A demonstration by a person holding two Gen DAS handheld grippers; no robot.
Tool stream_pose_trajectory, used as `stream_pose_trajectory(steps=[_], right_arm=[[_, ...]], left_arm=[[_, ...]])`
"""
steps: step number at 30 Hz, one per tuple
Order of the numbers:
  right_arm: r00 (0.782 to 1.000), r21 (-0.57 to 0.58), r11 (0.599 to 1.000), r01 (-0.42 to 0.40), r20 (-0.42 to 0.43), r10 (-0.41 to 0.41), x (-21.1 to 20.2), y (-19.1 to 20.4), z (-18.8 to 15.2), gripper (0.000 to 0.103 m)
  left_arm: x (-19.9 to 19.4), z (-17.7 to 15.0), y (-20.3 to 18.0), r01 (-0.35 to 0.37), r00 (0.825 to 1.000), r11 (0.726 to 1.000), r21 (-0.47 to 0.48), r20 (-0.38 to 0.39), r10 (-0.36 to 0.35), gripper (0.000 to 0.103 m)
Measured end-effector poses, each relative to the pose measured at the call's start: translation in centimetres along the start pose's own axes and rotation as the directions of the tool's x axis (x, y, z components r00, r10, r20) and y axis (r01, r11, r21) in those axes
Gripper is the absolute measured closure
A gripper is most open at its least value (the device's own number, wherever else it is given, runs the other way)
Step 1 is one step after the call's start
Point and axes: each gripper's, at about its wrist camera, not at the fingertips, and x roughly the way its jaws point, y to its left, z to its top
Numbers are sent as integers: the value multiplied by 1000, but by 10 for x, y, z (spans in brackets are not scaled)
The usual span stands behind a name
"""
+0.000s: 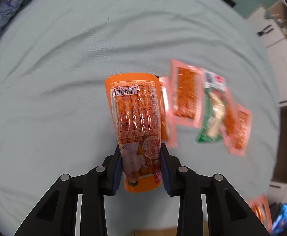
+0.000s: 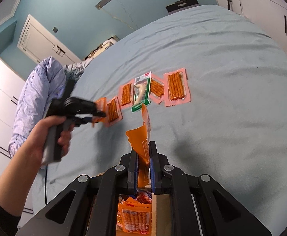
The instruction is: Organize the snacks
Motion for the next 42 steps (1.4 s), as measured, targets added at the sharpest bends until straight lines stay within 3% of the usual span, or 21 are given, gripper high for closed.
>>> stream_pose_trajectory(steps=[6, 10, 13, 14, 18, 21, 22, 24, 26, 29, 31, 34, 36, 39, 42], right_arm=[[1000, -2, 1000, -5, 13, 6, -7, 3, -2, 96], [1000, 2, 1000, -22, 12, 22, -12, 5, -5, 96], [999, 7, 1000, -29, 22, 29, -20, 7, -9, 96], [999, 3, 999, -36, 25, 36, -23, 8, -10, 96], [998, -19, 999, -46, 40, 47, -35, 12, -14, 96], [997, -20, 998, -67, 25, 68, -40, 14, -16, 96], [997, -25, 997, -79, 16, 80, -42, 15, -17, 96], [989, -60, 987, -146, -26, 145, -48, 20, -20, 96], [970, -72, 969, -235, -88, 228, -49, 25, -23, 96], [935, -75, 943, -325, -176, 308, -40, 33, -28, 96], [913, -102, 930, -353, -254, 318, -27, 42, -35, 95], [909, -178, 931, -320, -334, 249, -9, 50, -47, 91], [921, -212, 942, -260, -347, 176, 5, 52, -49, 90], [956, -160, 981, -109, -289, 59, 21, 34, -39, 78], [980, -46, 997, -57, -192, 47, 16, 9, -25, 63]], left_arm=[[-83, -70, -13, 179, 980, 978, 108, 70, -187, 70], [-102, -152, -22, 289, 955, 940, 180, 18, -297, 70], [-109, -183, -24, 338, 938, 923, 185, 10, -346, 69], [-109, -194, -29, 323, 943, 924, 207, 16, -333, 66], [-101, -217, -45, 123, 978, 936, 330, 117, -170, 36], [-97, -210, -49, 4, 982, 924, 382, 175, -77, 34], [-102, -205, -42, -11, 978, 926, 376, 197, -68, 31], [-114, -191, -34, -20, 965, 946, 325, 255, -67, 14], [-124, -178, -25, -10, 942, 965, 261, 326, -79, 3], [-120, -155, -4, -67, 902, 988, 140, 431, 0, 0], [-108, -148, 9, -92, 901, 992, 87, 431, 46, 0], [-85, -145, 27, -66, 932, 995, 77, 361, 34, 0], [-75, -144, 31, -88, 940, 994, 71, 337, 59, 0], [-73, -143, 27, -76, 942, 994, 75, 333, 47, 0], [-73, -145, 19, -61, 942, 993, 97, 336, 25, 0]])
